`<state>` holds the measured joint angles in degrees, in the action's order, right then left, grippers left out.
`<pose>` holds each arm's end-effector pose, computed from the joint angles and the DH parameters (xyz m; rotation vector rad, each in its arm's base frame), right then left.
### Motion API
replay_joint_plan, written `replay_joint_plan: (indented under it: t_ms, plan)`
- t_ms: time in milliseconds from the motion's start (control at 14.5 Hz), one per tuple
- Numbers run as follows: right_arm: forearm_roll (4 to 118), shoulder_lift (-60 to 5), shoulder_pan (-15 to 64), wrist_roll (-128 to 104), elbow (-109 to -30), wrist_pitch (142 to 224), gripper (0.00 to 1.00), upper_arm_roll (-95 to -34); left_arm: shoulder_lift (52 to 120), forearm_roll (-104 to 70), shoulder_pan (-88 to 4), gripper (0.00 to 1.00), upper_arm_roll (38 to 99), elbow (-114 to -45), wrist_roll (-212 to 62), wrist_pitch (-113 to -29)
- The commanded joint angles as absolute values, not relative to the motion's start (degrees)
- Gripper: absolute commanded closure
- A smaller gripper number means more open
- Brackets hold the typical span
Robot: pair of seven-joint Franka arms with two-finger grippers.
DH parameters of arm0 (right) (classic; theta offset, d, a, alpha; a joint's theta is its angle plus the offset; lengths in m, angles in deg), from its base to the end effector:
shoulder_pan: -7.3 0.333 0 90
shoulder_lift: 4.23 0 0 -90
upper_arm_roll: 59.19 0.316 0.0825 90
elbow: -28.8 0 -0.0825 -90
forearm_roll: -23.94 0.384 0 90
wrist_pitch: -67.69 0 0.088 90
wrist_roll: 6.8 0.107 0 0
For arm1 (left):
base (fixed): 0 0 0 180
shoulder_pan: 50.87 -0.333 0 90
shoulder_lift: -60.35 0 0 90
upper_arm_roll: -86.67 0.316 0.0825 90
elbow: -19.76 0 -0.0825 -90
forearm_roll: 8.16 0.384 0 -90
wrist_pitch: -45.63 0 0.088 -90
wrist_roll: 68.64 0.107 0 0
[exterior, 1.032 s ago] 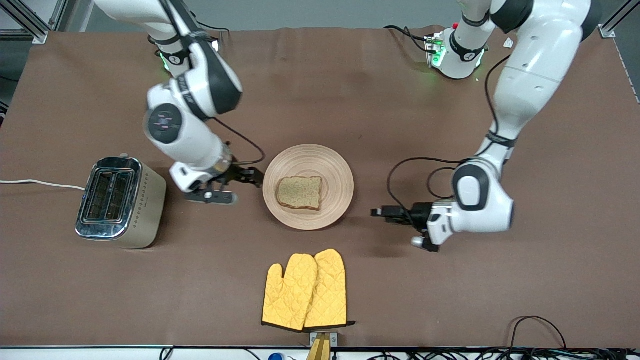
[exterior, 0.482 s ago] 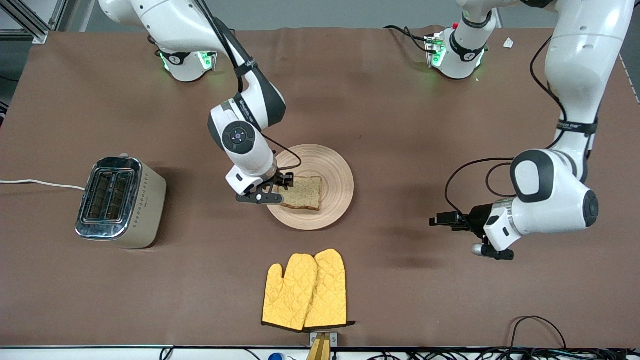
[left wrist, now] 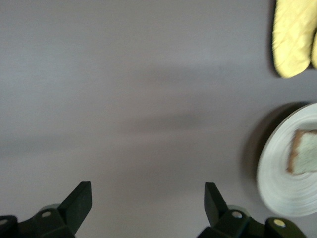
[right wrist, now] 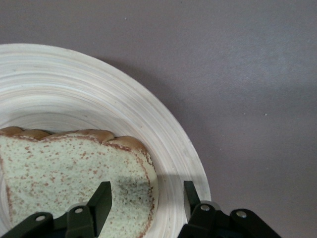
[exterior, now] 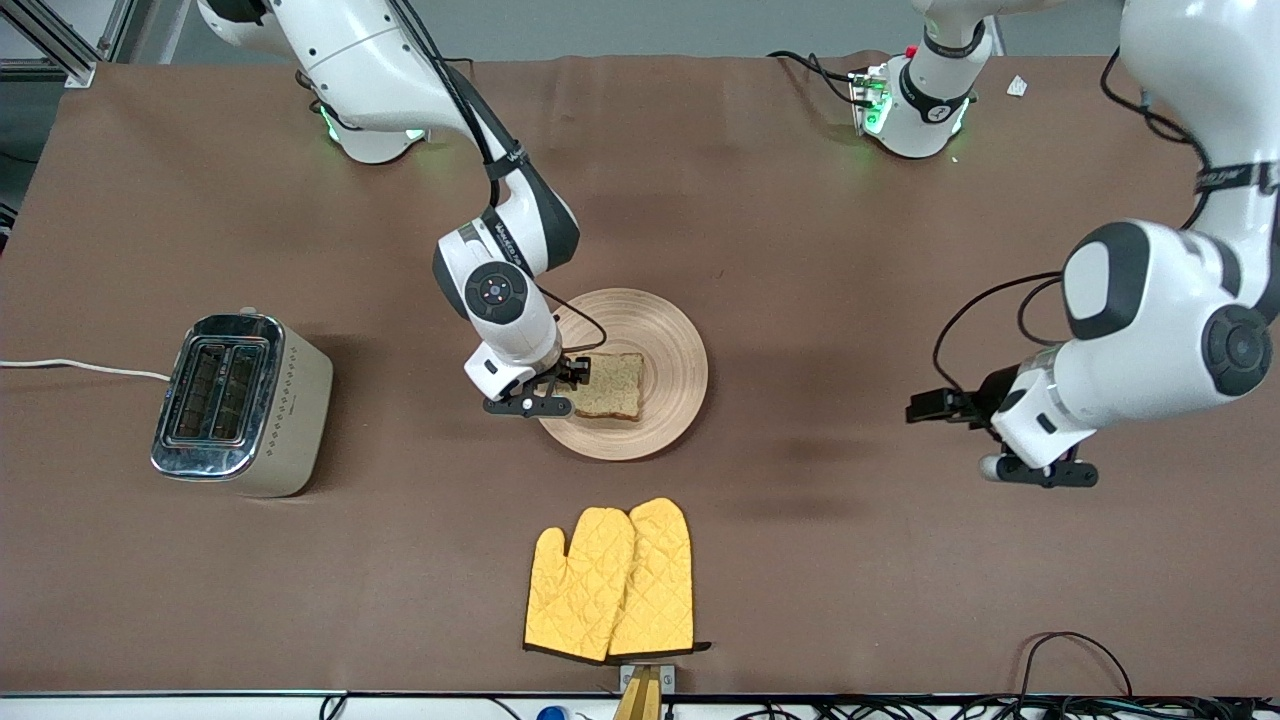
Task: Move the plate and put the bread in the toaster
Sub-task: 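Grasp the bread slice with the right gripper while the left gripper withdraws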
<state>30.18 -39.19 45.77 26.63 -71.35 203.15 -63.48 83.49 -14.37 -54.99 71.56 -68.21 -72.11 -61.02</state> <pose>0.5486 0.3794 0.2254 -3.1075 0.0786 0.0179 0.6569 -0.1126 0.4255 2.9401 -0.1172 -0.1334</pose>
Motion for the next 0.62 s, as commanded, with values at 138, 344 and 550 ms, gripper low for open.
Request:
replay_joint_plan:
  t_ms: [138,344,550]
  plan:
    - [29.13,-40.53,47.46,28.8,-71.39,205.15,0.44,-64.2,76.09,-8.7,-54.74,0.0,71.47,-66.47,-72.42,-50.27]
    - [29.21,-40.62,47.46,28.89,-71.4,205.06,0.76,-64.2,73.29,-5.18,-54.22,0.0,71.82,-64.09,-72.16,-47.0]
    - [29.21,-40.53,46.76,28.8,-71.22,204.01,1.0,-64.2,68.36,-5.09,-52.81,0.0,74.09,-65.67,-72.24,-46.91]
